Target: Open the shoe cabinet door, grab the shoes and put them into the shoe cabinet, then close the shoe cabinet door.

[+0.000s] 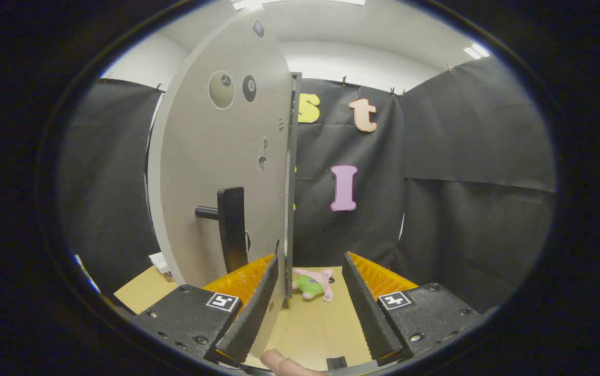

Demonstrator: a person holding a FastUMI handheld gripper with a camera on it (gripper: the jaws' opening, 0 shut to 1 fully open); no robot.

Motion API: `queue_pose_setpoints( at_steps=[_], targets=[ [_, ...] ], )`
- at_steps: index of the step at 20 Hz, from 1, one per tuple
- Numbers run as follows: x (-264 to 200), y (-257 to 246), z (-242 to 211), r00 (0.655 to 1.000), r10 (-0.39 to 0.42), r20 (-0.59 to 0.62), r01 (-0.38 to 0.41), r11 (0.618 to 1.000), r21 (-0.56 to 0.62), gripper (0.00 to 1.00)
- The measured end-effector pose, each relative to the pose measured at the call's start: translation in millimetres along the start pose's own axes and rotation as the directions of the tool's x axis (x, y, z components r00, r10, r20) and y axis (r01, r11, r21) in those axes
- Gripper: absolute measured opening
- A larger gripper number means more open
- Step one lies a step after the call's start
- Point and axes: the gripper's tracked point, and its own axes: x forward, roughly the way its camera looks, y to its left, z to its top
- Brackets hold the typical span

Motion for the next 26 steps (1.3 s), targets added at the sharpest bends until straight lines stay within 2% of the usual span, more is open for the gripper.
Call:
queue_pose_setpoints(
  at_steps=[7,13,18,23,26],
  targets=[
    [12,71,-2,0.997,0.070,-0.022,-0.069,0.996,0.058,0.83],
    [41,139,7,0.999,0.031,0.013,-0.032,0.997,0.070,0.83],
    [79,222,10,0.998,0.062,0.025,-0.063,0.997,0.050,0.85],
    [109,239,19,0.996,-0.046,0.077,0.046,0.999,-0.001,0.86],
    [109,237,19,0.994,-0.059,0.088,0.060,0.998,-0.006,0.86]
  ],
)
